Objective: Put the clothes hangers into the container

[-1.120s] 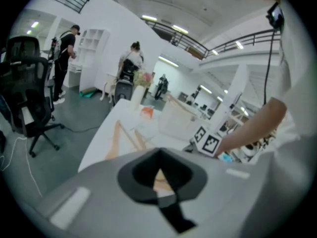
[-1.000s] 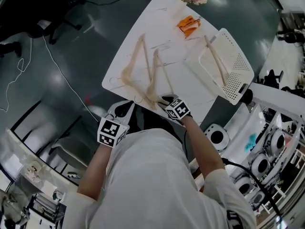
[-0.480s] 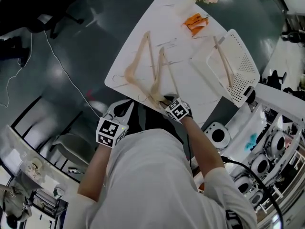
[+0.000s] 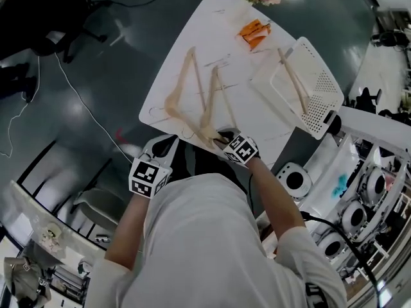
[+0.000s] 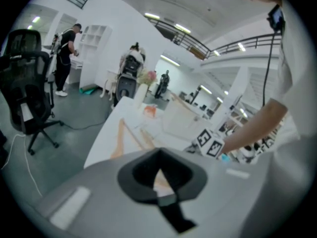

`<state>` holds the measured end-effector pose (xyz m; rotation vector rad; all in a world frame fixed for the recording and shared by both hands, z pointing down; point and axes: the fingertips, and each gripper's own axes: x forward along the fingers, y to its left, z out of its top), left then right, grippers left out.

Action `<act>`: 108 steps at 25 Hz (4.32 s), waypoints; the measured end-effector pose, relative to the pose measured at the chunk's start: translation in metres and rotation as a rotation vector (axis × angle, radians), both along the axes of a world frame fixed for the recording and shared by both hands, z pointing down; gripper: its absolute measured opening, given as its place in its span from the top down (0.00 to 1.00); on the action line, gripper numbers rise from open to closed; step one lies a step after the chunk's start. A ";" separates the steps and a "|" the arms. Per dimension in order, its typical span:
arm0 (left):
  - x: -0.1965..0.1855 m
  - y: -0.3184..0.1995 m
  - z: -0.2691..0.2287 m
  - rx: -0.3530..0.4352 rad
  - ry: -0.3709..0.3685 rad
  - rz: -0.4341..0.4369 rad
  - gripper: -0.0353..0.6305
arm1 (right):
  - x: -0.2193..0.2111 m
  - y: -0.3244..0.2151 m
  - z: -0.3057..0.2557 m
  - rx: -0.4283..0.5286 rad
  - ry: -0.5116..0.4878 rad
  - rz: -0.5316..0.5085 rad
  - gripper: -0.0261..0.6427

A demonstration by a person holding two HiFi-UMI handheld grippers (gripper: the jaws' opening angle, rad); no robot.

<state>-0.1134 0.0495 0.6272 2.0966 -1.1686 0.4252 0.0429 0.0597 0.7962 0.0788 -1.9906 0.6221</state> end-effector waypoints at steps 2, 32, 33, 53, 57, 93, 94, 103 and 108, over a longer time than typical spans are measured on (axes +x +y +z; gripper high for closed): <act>0.000 -0.003 -0.003 0.011 -0.002 0.003 0.94 | -0.004 -0.004 -0.011 0.003 -0.020 0.002 0.80; 0.005 -0.026 -0.036 0.111 -0.066 0.051 0.94 | 0.002 -0.050 -0.192 0.136 -0.266 -0.041 0.81; 0.009 -0.027 -0.036 0.113 -0.065 0.060 0.94 | 0.006 -0.052 -0.198 0.140 -0.269 -0.039 0.81; 0.066 -0.029 -0.034 0.102 -0.050 0.153 0.94 | 0.130 -0.122 -0.274 0.168 -0.272 0.124 0.81; 0.073 -0.029 -0.033 0.097 -0.050 0.153 0.94 | 0.149 -0.127 -0.274 0.131 -0.252 0.118 0.81; 0.101 -0.038 -0.017 0.004 -0.083 0.131 0.94 | 0.236 -0.220 -0.193 -0.163 -0.135 0.269 0.81; 0.100 -0.038 -0.017 0.002 -0.083 0.131 0.94 | 0.238 -0.221 -0.191 -0.158 -0.122 0.270 0.80; 0.097 -0.040 -0.013 -0.006 -0.080 0.124 0.94 | 0.248 -0.227 -0.178 -0.122 -0.081 0.300 0.80; 0.101 -0.039 -0.015 -0.002 -0.078 0.133 0.94 | 0.245 -0.236 -0.187 -0.038 -0.098 0.312 0.76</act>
